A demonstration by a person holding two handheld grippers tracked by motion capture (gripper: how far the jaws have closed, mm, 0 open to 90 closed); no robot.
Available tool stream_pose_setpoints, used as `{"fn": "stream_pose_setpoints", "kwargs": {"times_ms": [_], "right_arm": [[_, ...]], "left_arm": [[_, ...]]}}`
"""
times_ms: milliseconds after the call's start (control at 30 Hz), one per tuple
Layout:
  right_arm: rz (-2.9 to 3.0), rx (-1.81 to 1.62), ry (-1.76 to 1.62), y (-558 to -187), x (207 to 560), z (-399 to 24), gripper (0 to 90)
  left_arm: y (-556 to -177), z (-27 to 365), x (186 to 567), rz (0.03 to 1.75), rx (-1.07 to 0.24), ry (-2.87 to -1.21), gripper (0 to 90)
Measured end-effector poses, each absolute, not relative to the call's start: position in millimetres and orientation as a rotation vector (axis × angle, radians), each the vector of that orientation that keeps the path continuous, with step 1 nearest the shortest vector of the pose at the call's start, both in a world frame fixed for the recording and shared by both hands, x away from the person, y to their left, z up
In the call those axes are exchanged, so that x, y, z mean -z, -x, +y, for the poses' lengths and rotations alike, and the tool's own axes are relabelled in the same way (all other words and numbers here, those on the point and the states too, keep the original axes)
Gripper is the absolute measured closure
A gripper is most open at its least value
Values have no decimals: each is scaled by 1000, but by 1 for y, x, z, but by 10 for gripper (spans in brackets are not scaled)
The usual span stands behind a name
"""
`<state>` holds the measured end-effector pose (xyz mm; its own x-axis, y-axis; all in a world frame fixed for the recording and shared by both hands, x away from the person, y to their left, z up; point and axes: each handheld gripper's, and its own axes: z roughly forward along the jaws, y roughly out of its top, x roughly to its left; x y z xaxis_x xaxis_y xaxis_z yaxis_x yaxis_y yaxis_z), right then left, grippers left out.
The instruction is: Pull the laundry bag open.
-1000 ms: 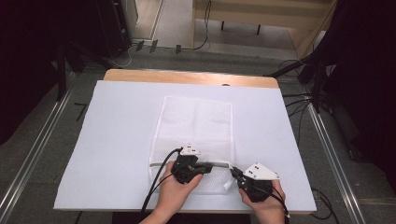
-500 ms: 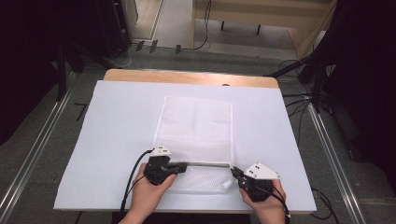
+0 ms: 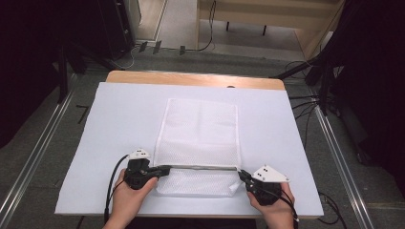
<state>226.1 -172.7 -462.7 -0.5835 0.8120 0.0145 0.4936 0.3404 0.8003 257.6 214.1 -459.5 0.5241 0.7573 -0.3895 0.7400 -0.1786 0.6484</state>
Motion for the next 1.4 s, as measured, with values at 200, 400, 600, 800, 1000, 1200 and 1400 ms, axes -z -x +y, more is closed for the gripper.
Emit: {"fn": "stream_pose_setpoints", "kwargs": {"times_ms": [200,400,600,800,1000,1200,1400], "right_arm": [[2220,-1121,-1153,-227,464,-173,888],[2217,-1112,-1152,-227,463,-177,888],[2217,-1112,-1164,-227,464,-181,887],[2200,-1168,-1212,-229,466,-184,701],[2169,-1210,-1248,-225,463,-191,635],[2138,-1244,-1257,-222,460,-200,590],[2109,-1270,-1280,-224,456,-213,479]], "left_arm": [[-256,229,462,1252,-35,-1918,872],[-253,243,463,1268,-55,-1923,872],[-252,246,465,1270,-48,-1918,872],[-248,248,464,1244,-50,-1857,653],[-235,240,457,1186,-99,-1874,573],[-224,241,449,1136,-171,-1862,490],[-214,256,443,1090,-269,-1789,303]]}}
